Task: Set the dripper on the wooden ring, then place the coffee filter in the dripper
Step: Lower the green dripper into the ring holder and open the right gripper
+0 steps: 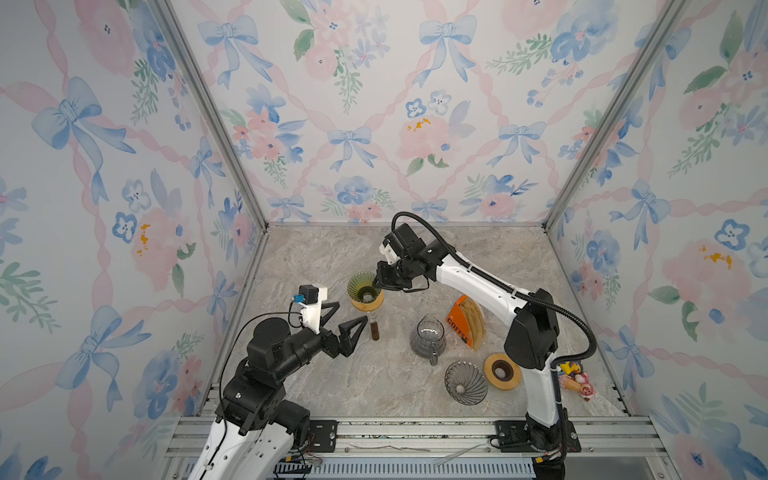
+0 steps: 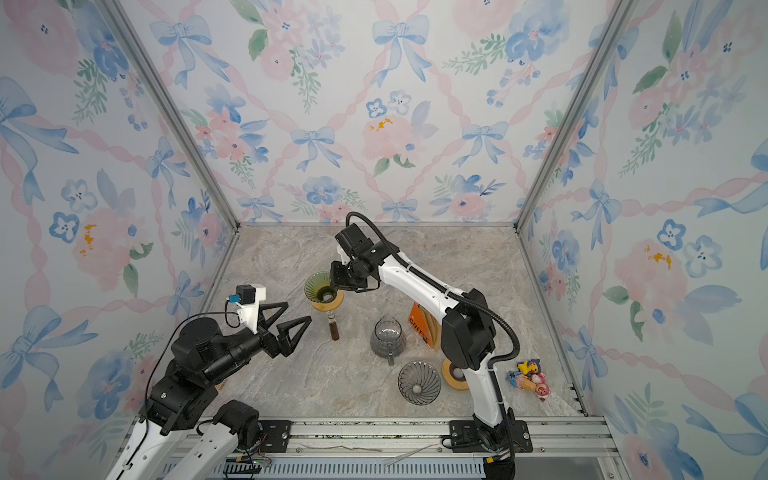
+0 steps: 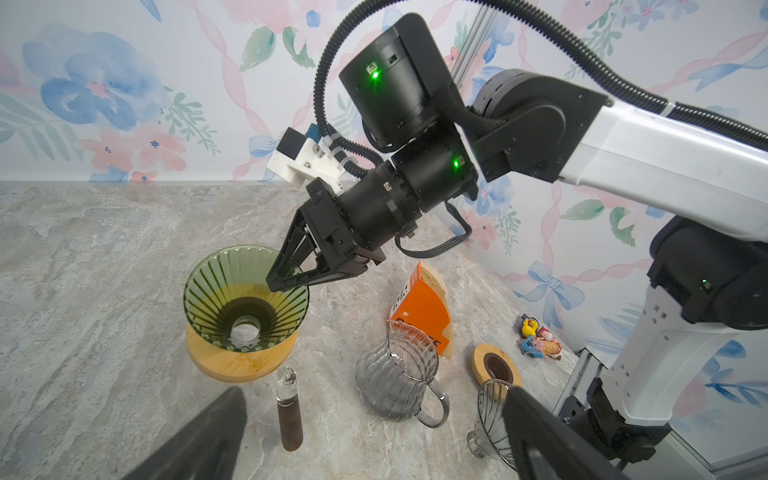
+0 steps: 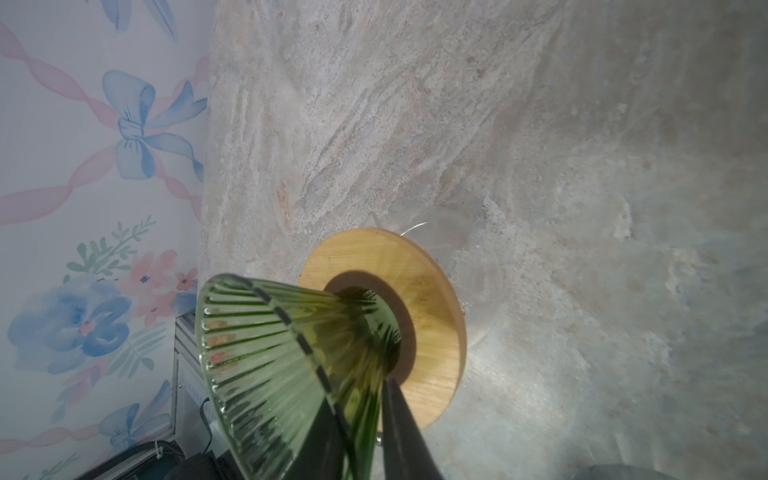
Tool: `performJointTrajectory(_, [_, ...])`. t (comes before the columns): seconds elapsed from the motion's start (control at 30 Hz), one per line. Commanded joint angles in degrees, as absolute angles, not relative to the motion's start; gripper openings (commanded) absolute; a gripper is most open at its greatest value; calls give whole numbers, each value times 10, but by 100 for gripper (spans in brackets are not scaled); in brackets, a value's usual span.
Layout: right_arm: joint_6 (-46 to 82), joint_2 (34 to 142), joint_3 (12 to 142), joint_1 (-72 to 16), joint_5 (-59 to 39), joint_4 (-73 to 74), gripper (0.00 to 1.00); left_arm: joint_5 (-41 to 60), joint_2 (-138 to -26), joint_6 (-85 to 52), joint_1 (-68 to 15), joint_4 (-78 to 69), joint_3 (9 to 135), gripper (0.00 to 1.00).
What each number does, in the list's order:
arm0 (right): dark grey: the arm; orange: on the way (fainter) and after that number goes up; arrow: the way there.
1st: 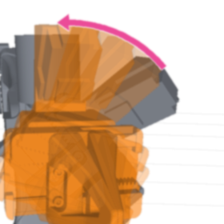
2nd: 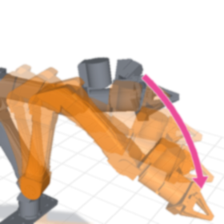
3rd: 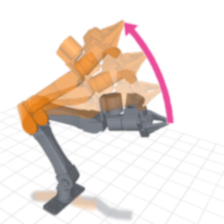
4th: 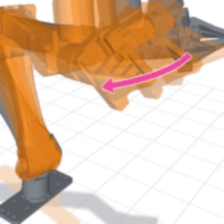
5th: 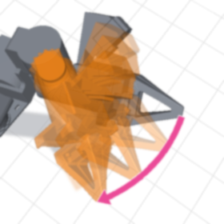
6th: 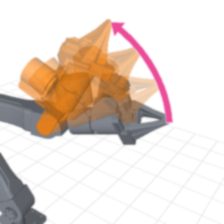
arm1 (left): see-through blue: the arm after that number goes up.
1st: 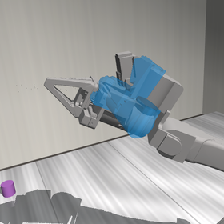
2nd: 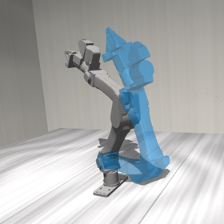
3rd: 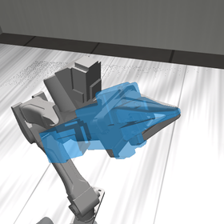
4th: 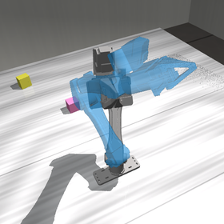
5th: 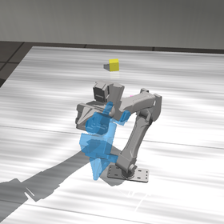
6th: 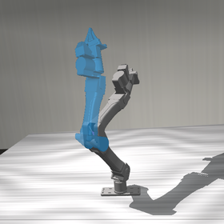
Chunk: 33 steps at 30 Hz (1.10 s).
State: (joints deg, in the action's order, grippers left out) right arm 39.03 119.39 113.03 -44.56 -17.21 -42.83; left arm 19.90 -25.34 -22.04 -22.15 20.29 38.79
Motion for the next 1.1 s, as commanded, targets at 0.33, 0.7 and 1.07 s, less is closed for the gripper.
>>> performJointTrajectory(0.33, [386,1148,1075,-424,-200,-359,31,146,-312,-219,-219,213,409,98])
performJointTrajectory(0.7, [345,1045,931,-413,-191,-251,37,165,-483,-238,-196,224,510,92])
performJointTrajectory(1.07, [354,1059,927,-408,-198,-232,33,182,-578,-212,-140,328,575,63])
